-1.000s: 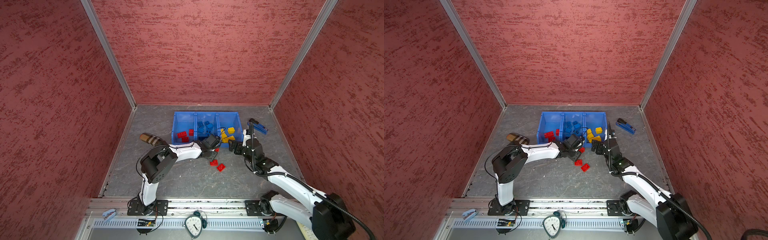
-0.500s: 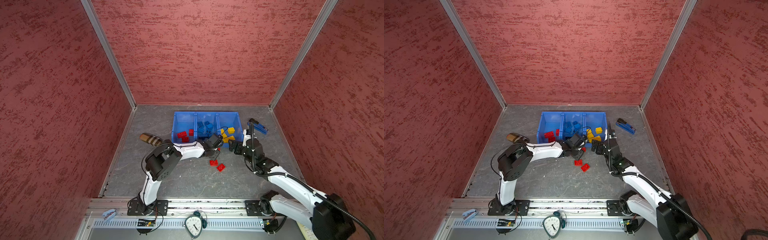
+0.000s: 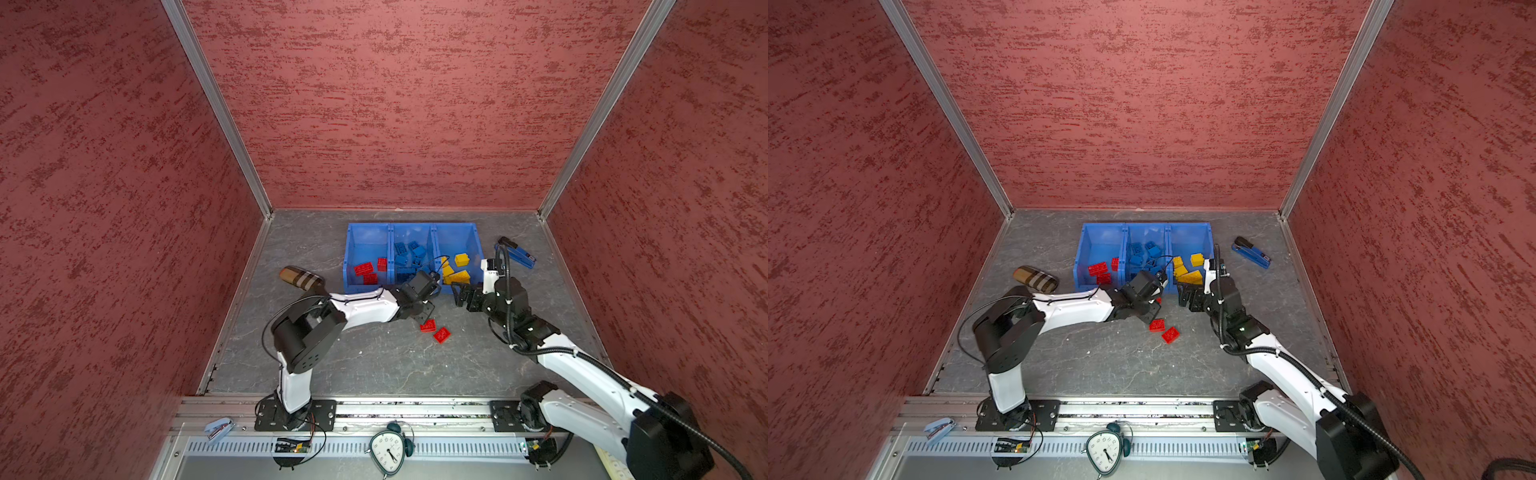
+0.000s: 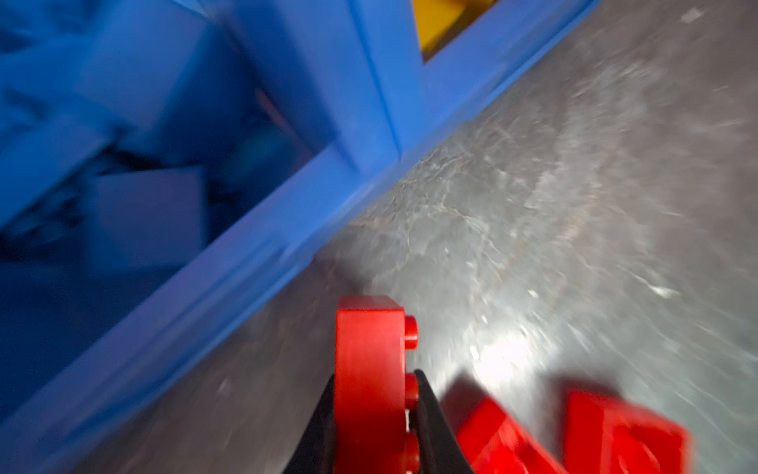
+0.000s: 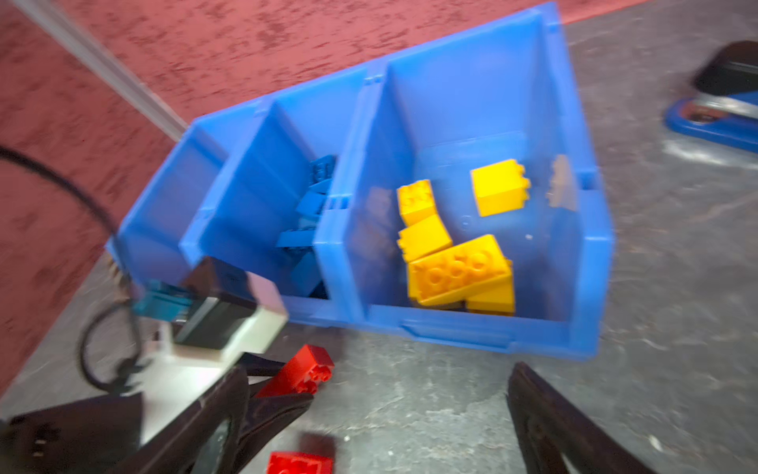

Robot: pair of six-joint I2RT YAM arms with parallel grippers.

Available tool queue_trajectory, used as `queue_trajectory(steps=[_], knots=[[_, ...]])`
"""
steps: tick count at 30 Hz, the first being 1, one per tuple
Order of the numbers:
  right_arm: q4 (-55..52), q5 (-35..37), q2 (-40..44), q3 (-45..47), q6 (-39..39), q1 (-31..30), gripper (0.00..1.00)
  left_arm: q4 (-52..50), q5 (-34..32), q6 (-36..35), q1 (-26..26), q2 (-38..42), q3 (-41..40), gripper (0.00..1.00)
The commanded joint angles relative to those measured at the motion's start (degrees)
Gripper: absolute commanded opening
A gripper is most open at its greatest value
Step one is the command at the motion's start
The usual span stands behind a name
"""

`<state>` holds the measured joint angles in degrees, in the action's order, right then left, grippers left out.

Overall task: Sort the legos into containers by color
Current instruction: Pick up the lego from the center of the table, then place the lego in the container.

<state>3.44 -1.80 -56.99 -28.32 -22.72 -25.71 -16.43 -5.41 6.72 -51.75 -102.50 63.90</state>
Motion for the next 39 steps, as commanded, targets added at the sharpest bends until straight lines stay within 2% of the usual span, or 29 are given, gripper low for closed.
queue_trajectory(steps=[1, 3, 5, 7, 11, 14, 16, 18, 23, 26, 28, 29, 31, 33, 36, 39], knots=[[3.85, -6.85, 0.78, 0.63, 2.67, -0.12, 0.99, 0.26, 1.11, 3.69, -0.64, 9.47, -3.74, 0.0], [4.95, -6.52, 0.12, 0.34, 2.77, -0.1, 0.99, -0.31, 0.17, 5.01, -0.41, 14.31, -5.97, 0.0], [5.43, -5.04, -0.86, -0.2, 2.51, -0.12, 0.99, -2.98, -4.45, 7.31, 1.01, 17.89, -6.16, 0.0], [5.35, -4.54, -1.9, -0.91, 2.42, -0.1, 0.99, -7.11, -10.42, 10.33, 4.12, 19.84, -4.28, 0.0], [4.4, -4.26, -2.86, -1.83, 2.5, -0.14, 0.99, -11.35, -16.2, 13.78, 12.24, 18.24, 0.6, 0.0], [3.54, -3.12, -2.39, -2.16, 2.17, -0.15, 0.99, -14.59, -14.23, 17.27, 19.87, 11.99, 6.34, 0.0], [3.07, -2.16, -1.55, -1.94, 2.07, -0.16, 0.99, -15.88, -9.97, 18.13, 23.53, 6.49, 11.37, 0.0], [2.57, -1.68, -0.57, -1.75, 2.0, -0.12, 0.99, -17.18, -7.83, 17.27, 25.34, 1.17, 16.78, 0.0], [1.23, -0.61, 1.28, -1.13, 2.15, -0.17, 0.99, -22.25, -9.21, 15.32, 29.01, -12.02, 30.06, 0.0], [0.7, -0.57, 2.08, -0.91, 2.24, -0.21, 0.99, -25.17, -4.48, 16.59, 31.31, -18.4, 36.24, 0.0], [0.69, -0.44, 2.45, -0.7, 2.42, -0.18, 0.99, -25.96, -1.66, 16.92, 31.62, -20.74, 38.72, 0.09], [0.69, -0.31, 2.5, -0.69, 2.51, -0.21, 0.99, -26.08, -1.01, 16.92, 31.5, -21.25, 39.3, 0.18], [0.69, -0.31, 2.5, -0.69, 2.6, -0.12, 0.99, -26.12, -0.07, 16.94, 31.11, -20.99, 39.73, 0.44], [0.89, -0.56, 2.37, -0.61, 2.52, -0.19, 0.99, -25.7, 0.09, 17.07, 30.85, -19.55, 38.86, 0.58], [1.28, -0.66, 2.16, -0.34, 2.42, -0.18, 0.99, -24.7, 0.42, 17.71, 30.33, -15.65, 36.14, 0.75], [1.83, -0.96, 1.84, -0.33, 2.25, -0.13, 0.99, -24.29, -1.89, 17.98, 28.32, -10.18, 32.34, 0.85]])
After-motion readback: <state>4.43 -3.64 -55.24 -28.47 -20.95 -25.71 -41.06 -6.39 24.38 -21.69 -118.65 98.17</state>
